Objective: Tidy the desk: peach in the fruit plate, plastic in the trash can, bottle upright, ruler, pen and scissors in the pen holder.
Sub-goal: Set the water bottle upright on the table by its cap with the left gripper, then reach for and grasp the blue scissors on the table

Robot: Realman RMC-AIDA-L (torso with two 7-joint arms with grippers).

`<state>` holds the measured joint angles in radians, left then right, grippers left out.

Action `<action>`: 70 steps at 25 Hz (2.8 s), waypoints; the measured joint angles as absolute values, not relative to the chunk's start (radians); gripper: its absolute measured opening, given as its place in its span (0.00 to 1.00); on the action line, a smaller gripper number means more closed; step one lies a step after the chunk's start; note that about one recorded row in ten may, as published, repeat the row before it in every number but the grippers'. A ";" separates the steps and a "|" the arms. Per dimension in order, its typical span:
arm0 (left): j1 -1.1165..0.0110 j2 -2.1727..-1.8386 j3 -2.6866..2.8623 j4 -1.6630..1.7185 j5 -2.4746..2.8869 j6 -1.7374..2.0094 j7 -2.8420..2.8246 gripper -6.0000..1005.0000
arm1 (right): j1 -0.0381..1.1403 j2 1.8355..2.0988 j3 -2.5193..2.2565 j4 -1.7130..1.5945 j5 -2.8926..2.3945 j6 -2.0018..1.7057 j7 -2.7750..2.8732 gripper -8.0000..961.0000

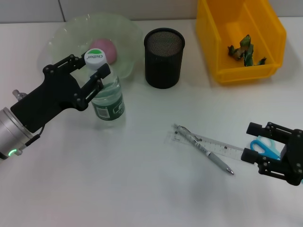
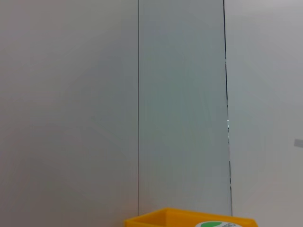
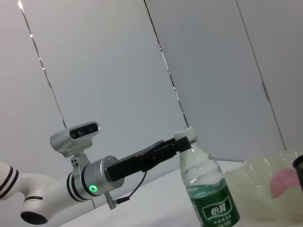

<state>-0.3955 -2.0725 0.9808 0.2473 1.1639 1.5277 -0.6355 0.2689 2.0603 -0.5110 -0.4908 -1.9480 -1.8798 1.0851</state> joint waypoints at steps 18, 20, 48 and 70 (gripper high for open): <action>-0.359 -2.065 0.930 0.267 1.164 1.637 -0.671 0.62 | 0.277 2.056 -0.497 -0.493 -1.948 -1.897 1.091 0.75; -0.346 -2.059 0.925 0.283 1.164 1.669 -0.702 0.63 | 0.278 2.055 -0.487 -0.496 -1.948 -1.909 1.092 0.75; -0.406 -2.039 0.979 0.501 1.805 1.712 -1.139 0.76 | 0.507 2.083 -1.067 -1.614 -2.632 -1.944 2.382 0.75; -0.431 -2.044 0.986 0.515 1.809 1.645 -1.155 0.78 | 0.423 2.080 -1.308 -1.454 -2.690 -1.738 2.505 0.75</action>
